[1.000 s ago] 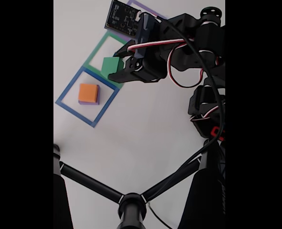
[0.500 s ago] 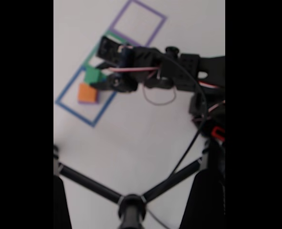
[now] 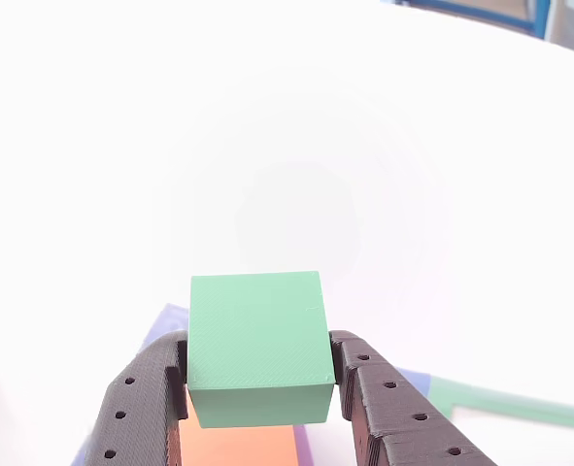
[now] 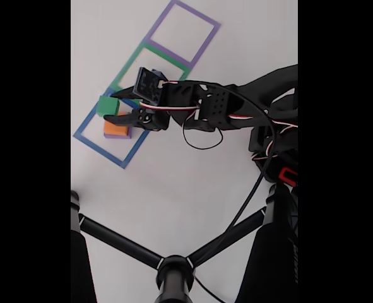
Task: Tower of hanoi
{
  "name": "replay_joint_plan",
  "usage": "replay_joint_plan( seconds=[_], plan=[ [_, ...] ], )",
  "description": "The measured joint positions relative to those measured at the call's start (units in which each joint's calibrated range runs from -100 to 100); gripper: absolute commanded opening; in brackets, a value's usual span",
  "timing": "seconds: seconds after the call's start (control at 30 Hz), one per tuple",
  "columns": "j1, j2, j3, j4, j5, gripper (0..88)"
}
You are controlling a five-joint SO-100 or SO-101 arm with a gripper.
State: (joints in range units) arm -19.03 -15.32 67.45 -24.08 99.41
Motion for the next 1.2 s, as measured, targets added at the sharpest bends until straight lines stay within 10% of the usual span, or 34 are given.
replay_joint_plan(
  seconds=[1.2],
  plan=[
    [-2.29,7.01,2.79,-7.38,0.0,9.5]
  ],
)
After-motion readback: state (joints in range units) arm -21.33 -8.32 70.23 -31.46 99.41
